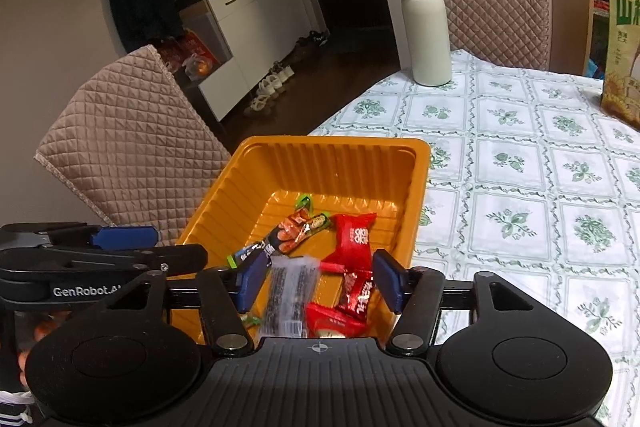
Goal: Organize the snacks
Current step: 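Open left gripper to drop the brown candy while right gripper drops the red candy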
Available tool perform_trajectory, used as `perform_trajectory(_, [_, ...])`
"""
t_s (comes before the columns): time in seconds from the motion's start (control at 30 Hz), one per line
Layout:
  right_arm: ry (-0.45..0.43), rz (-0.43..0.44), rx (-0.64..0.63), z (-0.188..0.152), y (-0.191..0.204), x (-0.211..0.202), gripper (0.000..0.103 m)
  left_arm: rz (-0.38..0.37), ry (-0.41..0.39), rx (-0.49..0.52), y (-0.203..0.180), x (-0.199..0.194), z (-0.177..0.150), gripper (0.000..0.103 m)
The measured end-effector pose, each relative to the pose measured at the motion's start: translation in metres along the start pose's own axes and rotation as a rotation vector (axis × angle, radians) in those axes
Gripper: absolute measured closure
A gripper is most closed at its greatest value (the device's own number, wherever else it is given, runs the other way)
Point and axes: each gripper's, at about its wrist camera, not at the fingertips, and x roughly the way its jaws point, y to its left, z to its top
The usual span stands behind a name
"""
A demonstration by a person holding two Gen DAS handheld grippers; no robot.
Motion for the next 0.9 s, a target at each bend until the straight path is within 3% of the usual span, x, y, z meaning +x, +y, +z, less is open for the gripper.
perform_trajectory(0.33, [-0.012,-0.011,0.011,-0.02,-0.004,-0.033,0.031,-0.012,-0.012,0.001,-0.018,-0.03,-0.023,0.035])
perform_trajectory(0.9, [0.013,0.008,0.005,-0.068,-0.028,-0.093,0.03,-0.001,0.015,-0.017,-0.066,-0.061,-0.076,0.034])
